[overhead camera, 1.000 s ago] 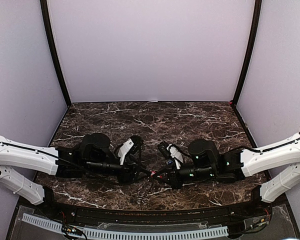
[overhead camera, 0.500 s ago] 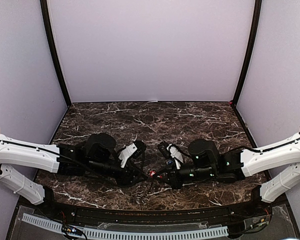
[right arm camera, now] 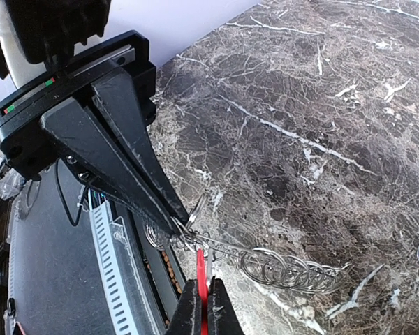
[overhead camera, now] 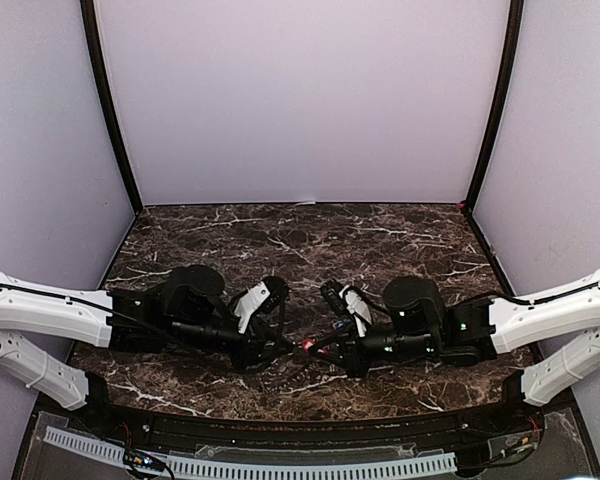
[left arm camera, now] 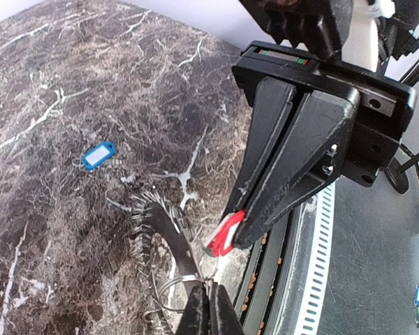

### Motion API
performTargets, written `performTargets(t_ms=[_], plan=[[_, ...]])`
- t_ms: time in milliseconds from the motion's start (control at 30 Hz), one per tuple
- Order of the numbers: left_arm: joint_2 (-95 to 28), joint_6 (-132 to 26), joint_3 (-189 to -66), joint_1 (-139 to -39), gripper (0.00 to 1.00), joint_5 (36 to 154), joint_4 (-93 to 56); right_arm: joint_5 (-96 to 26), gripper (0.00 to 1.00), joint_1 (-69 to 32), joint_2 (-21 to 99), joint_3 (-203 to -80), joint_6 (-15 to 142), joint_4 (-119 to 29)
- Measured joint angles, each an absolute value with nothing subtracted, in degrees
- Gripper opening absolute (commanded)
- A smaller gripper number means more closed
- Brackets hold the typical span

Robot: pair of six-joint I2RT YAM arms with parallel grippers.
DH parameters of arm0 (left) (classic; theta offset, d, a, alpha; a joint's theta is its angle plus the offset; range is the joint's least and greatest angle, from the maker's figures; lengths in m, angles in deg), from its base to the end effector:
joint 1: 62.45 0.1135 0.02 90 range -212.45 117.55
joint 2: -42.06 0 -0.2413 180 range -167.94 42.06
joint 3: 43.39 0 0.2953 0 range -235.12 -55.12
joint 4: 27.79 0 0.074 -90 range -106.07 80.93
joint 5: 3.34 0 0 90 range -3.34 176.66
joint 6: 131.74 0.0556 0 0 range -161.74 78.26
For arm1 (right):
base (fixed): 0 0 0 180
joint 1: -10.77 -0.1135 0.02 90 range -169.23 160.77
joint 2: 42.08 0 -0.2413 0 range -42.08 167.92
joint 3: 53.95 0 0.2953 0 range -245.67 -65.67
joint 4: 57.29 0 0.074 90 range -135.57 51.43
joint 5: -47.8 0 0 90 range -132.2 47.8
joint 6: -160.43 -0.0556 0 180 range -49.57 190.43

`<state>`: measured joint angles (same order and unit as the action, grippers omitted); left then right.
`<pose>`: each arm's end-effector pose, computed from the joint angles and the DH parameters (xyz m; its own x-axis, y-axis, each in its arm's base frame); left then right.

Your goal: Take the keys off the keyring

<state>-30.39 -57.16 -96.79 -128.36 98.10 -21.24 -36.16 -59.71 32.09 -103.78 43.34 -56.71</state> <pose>0.1296 -0.3169 0.1917 -0.4273 0.3173 -0.8466 0.8860 0.3331 -0.3224 0.1083 0.3229 0.1695 -0.5667 -0.2432 -0.7872 -0.7987 0.3966 0.4525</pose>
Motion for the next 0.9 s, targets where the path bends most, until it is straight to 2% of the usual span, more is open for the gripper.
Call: performTargets(t_ms=[533, 900], plan=[[-25.14, -58.54, -91.13, -128.86, 0.00, 95.30, -30.64, -33.06, 0.00, -60.47, 30.19, -102.60, 43.34, -59.79], [-23.07, -61.03, -87.94, -129.15, 0.00, 94.28, -36.32, -33.95, 0.00, -63.99, 37.55, -106.38, 45.77, -61.03]])
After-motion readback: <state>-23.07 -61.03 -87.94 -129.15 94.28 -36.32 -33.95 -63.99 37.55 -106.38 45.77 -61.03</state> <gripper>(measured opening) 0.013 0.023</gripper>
